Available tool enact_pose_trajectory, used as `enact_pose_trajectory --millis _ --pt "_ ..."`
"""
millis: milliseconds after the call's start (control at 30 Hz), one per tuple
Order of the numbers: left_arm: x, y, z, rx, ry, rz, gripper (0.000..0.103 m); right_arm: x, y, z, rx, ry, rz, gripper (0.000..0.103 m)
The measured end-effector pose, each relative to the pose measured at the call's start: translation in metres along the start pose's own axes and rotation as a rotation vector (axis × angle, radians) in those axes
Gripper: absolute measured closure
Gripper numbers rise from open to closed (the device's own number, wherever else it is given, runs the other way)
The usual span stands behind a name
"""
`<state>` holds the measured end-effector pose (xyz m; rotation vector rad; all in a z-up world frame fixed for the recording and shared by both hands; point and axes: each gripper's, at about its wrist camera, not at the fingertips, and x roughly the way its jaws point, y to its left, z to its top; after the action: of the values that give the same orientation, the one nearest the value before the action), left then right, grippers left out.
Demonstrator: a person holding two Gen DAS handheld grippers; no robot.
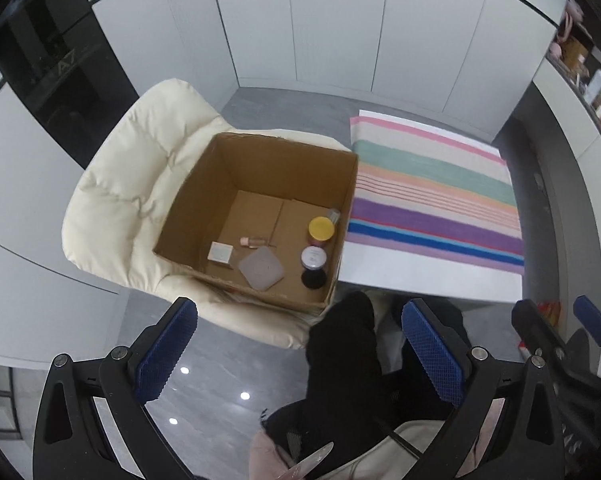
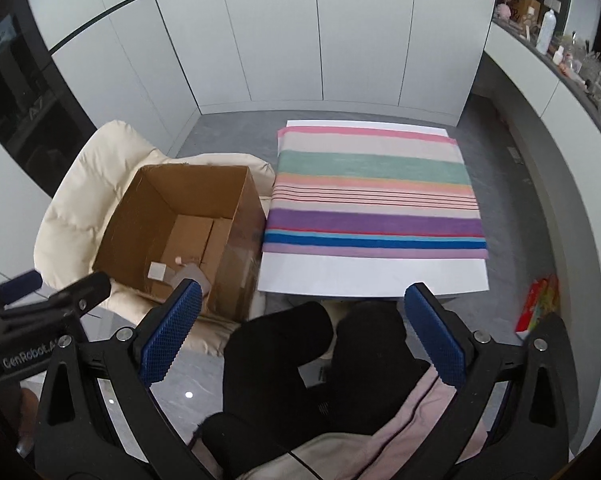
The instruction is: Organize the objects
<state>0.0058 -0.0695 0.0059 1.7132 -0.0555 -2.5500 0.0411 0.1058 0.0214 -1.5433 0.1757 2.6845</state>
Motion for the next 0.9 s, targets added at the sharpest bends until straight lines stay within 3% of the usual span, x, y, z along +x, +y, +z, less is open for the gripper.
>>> enact_pose_trajectory --millis 333,900 --pt "-0.027 -0.007 -0.010 0.040 -0.067 0.031 0.000 -0.020 -0.004 -0.010 0.024 -0.027 0.012 0.001" --pt "-0.031 -0.012 -0.014 0.065 -0.058 0.025 0.000 -0.025 -0.011 -0.016 0.056 -0.030 -0.001 0.001"
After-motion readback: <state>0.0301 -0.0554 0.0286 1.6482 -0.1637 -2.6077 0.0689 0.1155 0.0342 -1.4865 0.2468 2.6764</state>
